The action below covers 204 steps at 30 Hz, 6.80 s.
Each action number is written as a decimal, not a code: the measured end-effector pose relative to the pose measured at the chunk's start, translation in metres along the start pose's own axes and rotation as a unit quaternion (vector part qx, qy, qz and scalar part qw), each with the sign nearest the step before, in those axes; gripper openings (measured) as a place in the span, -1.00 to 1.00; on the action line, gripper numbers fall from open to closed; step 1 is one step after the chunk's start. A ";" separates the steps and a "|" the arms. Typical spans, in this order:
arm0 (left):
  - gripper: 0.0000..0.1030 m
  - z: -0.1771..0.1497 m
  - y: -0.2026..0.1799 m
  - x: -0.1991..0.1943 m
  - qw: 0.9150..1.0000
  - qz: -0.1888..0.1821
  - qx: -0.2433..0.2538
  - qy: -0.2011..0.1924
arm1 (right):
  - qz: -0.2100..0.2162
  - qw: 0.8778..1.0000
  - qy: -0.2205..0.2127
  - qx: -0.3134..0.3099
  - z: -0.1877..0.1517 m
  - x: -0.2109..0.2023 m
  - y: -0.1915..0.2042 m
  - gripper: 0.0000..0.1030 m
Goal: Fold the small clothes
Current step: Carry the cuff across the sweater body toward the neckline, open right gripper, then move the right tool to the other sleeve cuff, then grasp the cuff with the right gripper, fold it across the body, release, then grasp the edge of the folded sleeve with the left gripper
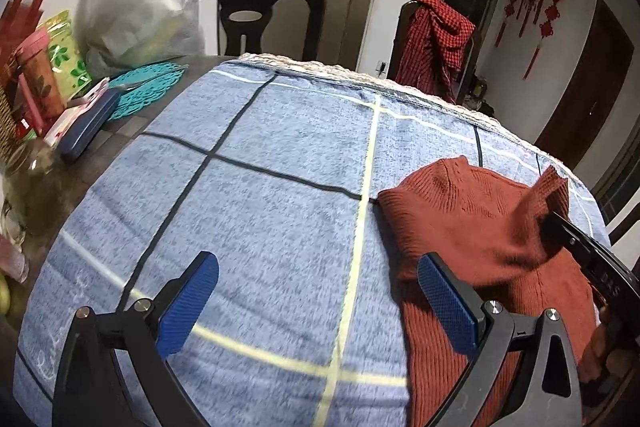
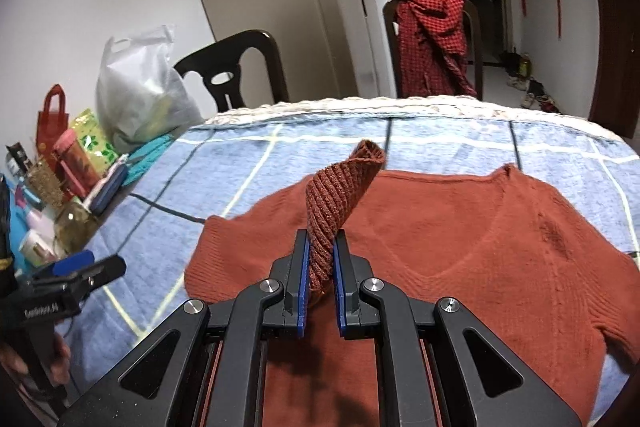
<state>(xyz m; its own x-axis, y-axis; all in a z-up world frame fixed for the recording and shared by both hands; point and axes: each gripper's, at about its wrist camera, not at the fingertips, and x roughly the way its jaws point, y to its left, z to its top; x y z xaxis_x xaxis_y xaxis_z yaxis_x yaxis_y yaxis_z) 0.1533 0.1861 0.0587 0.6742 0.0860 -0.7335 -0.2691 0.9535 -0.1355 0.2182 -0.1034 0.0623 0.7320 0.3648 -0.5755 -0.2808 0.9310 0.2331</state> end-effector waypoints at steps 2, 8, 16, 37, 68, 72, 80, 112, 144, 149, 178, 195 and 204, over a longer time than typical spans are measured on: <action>0.96 0.003 -0.007 0.008 1.000 0.008 0.007 0.005 | -0.002 1.000 0.003 0.005 -0.001 0.002 -0.005 -0.79; 0.96 0.011 -0.027 0.028 0.999 0.020 0.029 0.012 | -0.007 1.000 0.012 0.017 -0.005 0.007 -0.016 -0.79; 0.95 0.011 -0.047 0.052 0.996 0.050 0.061 0.035 | -0.018 0.998 0.056 0.039 -0.019 0.018 -0.028 -0.74; 0.95 0.002 -0.039 0.063 0.994 0.077 0.043 0.057 | -0.110 0.992 0.051 0.042 -0.018 0.003 -0.056 -0.54; 0.95 -0.025 -0.130 -0.016 0.990 -0.097 0.090 0.048 | -0.183 0.982 0.033 0.041 -0.054 -0.093 -0.094 -0.40; 0.95 -0.035 -0.158 -0.017 0.985 -0.124 0.111 0.055 | -0.225 0.973 0.017 0.036 -0.064 -0.120 -0.118 -0.15; 0.95 -0.053 -0.201 -0.016 0.972 -0.171 0.146 0.072 | -0.300 0.948 0.019 0.103 -0.088 -0.164 -0.193 -0.13; 0.95 -0.097 -0.271 0.018 0.954 -0.171 0.218 0.114 | -0.324 0.931 0.046 0.165 -0.121 -0.173 -0.264 -0.19; 0.95 -0.107 -0.273 0.015 0.956 -0.152 0.237 0.082 | -0.152 0.974 -0.036 0.162 -0.084 -0.180 -0.243 -0.85; 0.95 -0.106 -0.272 0.013 0.957 -0.154 0.232 0.084 | -0.118 0.982 -0.035 0.142 -0.062 -0.163 -0.225 -0.85; 0.94 -0.078 -0.243 0.014 0.963 -0.176 0.175 0.100 | 0.070 0.986 0.078 0.129 -0.032 -0.063 -0.169 -0.82; 0.94 -0.063 -0.273 0.011 0.957 -0.213 0.167 0.102 | 0.065 0.986 0.030 0.154 -0.051 -0.113 -0.190 -0.21; 0.71 -0.044 -0.281 0.040 0.947 -0.258 0.110 0.154 | 0.021 0.978 -0.002 0.205 -0.086 -0.143 -0.221 -0.21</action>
<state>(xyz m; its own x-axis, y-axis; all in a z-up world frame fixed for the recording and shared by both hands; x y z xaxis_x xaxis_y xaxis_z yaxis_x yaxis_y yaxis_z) 0.2255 -0.0914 0.0381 0.4349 -0.4638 -0.7718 0.2148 0.8858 -0.4113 0.1221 -0.3606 0.0253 0.7281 0.4013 -0.5557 -0.0379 0.8330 0.5519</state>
